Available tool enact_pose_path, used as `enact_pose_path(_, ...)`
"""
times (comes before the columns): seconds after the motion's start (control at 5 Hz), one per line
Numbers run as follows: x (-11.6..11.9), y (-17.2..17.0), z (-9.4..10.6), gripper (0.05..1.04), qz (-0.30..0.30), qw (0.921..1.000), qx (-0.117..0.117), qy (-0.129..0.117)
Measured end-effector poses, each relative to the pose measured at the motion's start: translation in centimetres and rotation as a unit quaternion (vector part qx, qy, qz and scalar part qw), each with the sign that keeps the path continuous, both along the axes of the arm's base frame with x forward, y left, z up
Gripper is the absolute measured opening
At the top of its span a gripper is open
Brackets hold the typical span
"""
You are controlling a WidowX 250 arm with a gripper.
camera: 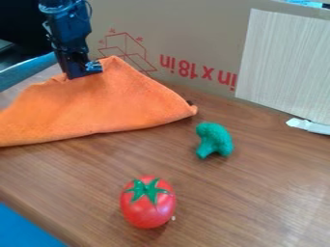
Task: Fold the cloth from bottom right to top left
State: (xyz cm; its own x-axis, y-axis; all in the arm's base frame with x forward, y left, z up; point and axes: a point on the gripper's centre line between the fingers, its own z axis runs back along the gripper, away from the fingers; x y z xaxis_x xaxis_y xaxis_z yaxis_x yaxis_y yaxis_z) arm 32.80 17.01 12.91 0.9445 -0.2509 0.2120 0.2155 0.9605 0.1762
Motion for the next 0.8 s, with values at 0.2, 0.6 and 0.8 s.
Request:
enact_pose_path(0.2, 1.1, 1.0, 0.0, 0.055, -0.021, 0.9998, 0.006, 0.001)
enact_pose_path(0.6, 3.1, 2.8, 0.1, 0.055, -0.034, 0.9993, 0.01, 0.009)
enact_pose_path(0.8, 3.9, 3.5, 0.2, 0.055, -0.038, 0.9992, 0.005, 0.009)
